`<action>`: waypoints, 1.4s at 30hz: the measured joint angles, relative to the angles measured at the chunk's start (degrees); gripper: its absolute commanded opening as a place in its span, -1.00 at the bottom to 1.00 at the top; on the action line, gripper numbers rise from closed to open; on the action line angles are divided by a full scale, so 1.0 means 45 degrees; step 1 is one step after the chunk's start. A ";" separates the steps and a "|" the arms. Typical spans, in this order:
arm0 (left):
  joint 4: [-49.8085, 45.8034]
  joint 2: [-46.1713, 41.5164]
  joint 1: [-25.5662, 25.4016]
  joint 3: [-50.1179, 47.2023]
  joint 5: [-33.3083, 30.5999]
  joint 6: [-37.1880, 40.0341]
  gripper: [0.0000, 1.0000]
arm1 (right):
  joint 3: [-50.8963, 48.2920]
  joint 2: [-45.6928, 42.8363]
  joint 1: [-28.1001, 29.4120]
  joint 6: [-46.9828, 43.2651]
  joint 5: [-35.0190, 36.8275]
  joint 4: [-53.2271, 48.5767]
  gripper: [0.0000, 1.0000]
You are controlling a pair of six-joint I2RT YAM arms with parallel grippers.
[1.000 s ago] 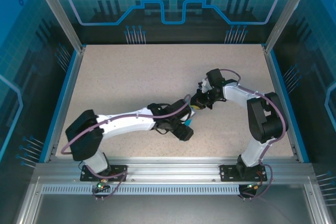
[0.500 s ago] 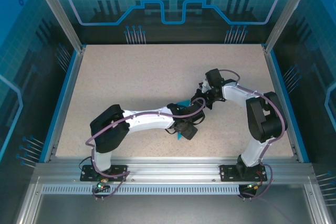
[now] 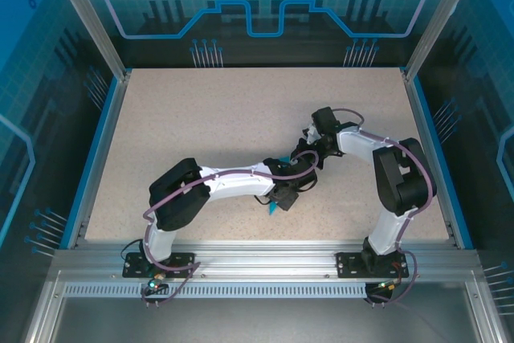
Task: Fold a paper plane with a square sheet of paper (fold left side to right side)
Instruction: Fold the wing for the fifth time at the center of the table.
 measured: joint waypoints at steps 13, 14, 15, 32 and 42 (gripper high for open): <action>-0.0044 0.0136 0.0000 0.0092 0.0010 0.0000 -0.49 | 0.0068 0.0384 0.0000 -0.0005 0.0015 -0.0005 -0.95; -0.0044 0.0160 0.0000 0.0092 0.0010 -0.0005 -0.54 | 0.0073 0.0393 0.0000 -0.0005 0.0015 -0.0005 -0.94; -0.0053 0.0170 0.0000 0.0092 0.0010 0.0015 -0.57 | 0.0083 0.0398 0.0015 -0.0005 0.0019 -0.0005 -0.93; 0.0058 0.0165 0.0733 0.0087 0.1617 -0.0019 -0.79 | 0.0015 -0.1277 -0.0175 -0.1277 0.1855 -0.0238 0.51; 0.0860 0.0160 0.2176 0.0058 0.4833 -0.0267 -0.81 | -0.2841 -0.4940 -0.0991 -0.2030 0.3303 0.0350 0.71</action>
